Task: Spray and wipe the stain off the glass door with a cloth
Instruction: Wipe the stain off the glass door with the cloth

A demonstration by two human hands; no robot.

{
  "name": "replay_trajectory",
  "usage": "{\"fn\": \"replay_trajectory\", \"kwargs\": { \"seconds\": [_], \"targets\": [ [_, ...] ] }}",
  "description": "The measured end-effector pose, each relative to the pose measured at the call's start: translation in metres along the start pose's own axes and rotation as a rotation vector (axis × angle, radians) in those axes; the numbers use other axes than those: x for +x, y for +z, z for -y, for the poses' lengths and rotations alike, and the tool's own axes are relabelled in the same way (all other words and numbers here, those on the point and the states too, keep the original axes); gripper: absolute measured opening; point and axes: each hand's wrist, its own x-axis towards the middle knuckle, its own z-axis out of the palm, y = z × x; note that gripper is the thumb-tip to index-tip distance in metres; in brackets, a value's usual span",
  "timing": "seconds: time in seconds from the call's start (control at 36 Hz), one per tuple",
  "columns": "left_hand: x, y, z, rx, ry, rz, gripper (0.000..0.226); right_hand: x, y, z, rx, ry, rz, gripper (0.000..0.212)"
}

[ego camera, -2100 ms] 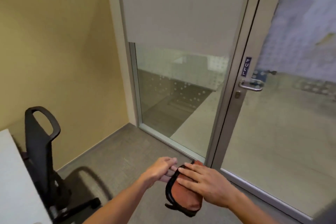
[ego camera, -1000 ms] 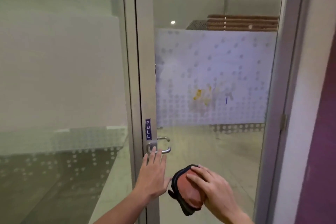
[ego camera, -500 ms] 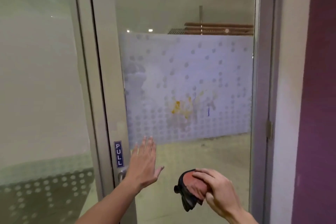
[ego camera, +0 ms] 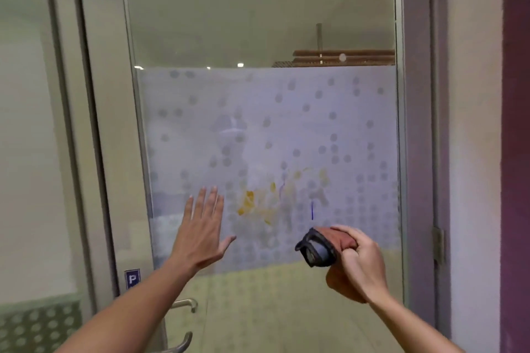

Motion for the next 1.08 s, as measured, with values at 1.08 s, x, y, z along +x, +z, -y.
{"fn": "replay_trajectory", "kwargs": {
  "seconds": [1.08],
  "targets": [
    [0.090, 0.035, 0.106, 0.179, 0.200, -0.438, 0.104, 0.208, 0.082, 0.015, 0.085, 0.252, -0.560, 0.080]
  ]
}}
